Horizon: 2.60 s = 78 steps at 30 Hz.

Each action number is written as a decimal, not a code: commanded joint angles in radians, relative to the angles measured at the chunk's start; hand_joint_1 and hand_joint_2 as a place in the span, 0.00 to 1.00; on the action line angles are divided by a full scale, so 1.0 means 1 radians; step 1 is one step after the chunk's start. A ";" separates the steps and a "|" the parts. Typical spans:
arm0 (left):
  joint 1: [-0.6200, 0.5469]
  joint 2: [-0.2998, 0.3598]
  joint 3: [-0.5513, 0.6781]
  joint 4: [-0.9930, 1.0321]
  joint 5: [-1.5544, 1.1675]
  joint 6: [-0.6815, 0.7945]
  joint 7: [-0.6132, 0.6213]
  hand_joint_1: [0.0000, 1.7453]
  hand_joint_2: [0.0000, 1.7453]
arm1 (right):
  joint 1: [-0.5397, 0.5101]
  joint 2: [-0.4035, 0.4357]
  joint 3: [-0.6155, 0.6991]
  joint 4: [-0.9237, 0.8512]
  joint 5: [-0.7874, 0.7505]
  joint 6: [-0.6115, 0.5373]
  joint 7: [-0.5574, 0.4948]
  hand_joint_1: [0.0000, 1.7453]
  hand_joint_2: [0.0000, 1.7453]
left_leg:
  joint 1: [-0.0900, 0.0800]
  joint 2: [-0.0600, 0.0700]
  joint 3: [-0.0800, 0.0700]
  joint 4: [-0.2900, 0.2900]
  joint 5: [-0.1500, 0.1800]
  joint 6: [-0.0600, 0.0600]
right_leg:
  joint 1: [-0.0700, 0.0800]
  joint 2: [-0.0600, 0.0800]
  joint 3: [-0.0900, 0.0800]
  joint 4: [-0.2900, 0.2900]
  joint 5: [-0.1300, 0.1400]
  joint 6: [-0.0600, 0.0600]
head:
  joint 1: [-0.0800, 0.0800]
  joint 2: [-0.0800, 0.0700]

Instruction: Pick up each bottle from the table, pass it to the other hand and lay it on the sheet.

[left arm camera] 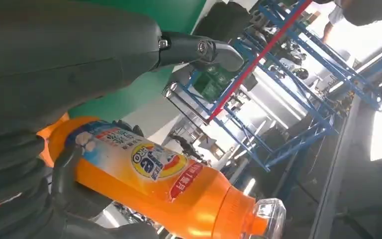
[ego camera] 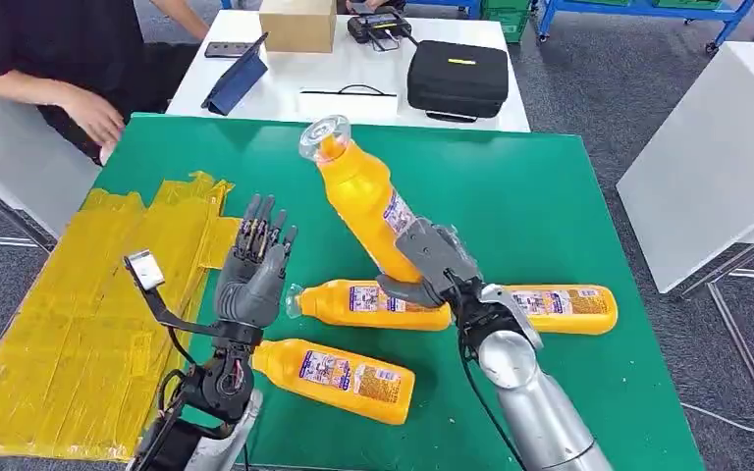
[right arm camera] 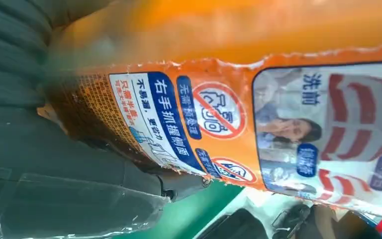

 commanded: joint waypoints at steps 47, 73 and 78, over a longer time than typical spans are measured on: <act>-0.174 -0.053 -0.007 0.198 0.064 0.081 -0.014 0.00 1.00 | -0.321 0.289 0.547 0.695 0.437 -0.067 0.021 1.00 1.00 | 0.001 -0.003 0.006 0.000 0.003 -0.004 | 0.001 -0.003 -0.003 0.002 0.000 -0.002 | 0.000 0.000; -0.161 -0.063 0.028 0.182 0.035 0.110 -0.017 1.00 1.00 | -0.290 0.289 0.668 0.671 0.495 -0.036 -0.007 1.00 1.00 | 0.001 -0.003 0.007 0.000 0.003 -0.005 | 0.001 -0.004 -0.002 0.003 -0.001 -0.003 | 0.000 0.000; -0.159 -0.062 0.021 0.188 0.028 0.105 -0.012 1.00 1.00 | -0.295 0.289 0.647 0.682 0.497 -0.036 -0.005 1.00 1.00 | 0.001 -0.005 0.006 0.001 0.003 -0.005 | 0.001 -0.006 -0.002 0.003 -0.001 -0.003 | 0.000 0.000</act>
